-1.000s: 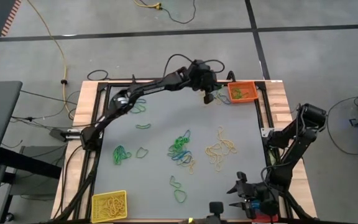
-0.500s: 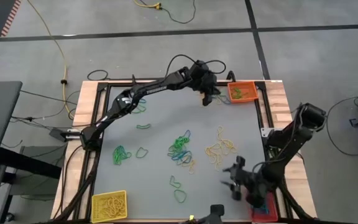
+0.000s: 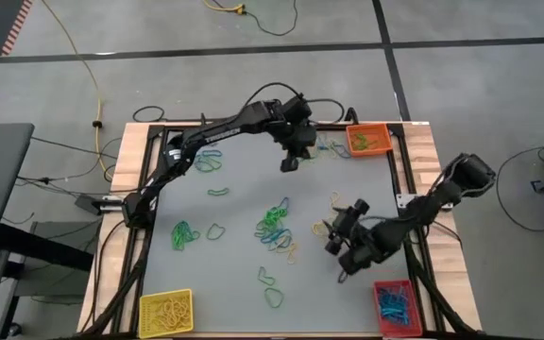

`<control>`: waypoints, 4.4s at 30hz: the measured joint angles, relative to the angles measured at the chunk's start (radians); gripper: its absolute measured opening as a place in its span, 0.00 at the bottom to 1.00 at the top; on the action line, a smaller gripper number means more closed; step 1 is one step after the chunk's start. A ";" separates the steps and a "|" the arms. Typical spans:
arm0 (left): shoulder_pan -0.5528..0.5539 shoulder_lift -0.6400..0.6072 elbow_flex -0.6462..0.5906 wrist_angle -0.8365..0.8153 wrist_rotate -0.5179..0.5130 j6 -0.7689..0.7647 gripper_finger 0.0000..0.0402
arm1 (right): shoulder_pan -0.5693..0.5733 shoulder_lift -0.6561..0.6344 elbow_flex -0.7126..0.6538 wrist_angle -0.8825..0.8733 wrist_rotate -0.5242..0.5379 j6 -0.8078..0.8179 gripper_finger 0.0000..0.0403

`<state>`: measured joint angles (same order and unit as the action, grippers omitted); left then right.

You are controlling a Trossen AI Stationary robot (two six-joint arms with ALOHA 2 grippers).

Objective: Sort rubber bands into baskets
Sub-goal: Put the green rubber band into the orange bin

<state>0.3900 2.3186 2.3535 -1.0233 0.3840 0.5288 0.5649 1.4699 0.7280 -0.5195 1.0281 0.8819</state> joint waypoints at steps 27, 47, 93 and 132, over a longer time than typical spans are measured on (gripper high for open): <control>-0.096 -0.163 -0.001 -0.373 -0.045 0.091 0.00 | -0.496 -0.124 0.000 0.713 -0.500 -1.056 0.65; -0.115 -0.162 -0.002 -0.393 0.022 0.102 0.00 | -0.575 -0.124 0.000 0.815 -0.699 -1.094 0.43; -0.110 -0.161 -0.002 -0.385 0.082 0.052 0.00 | -0.566 -0.124 0.000 0.822 -0.682 -1.134 0.05; 0.025 -0.312 -0.002 -0.470 0.282 0.136 0.11 | -0.634 -0.202 -0.001 0.708 -0.633 -1.114 0.05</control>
<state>0.4149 2.0069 2.3516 -1.4937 0.6662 0.6647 -0.0692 1.2684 0.7273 0.1890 0.3954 -0.2325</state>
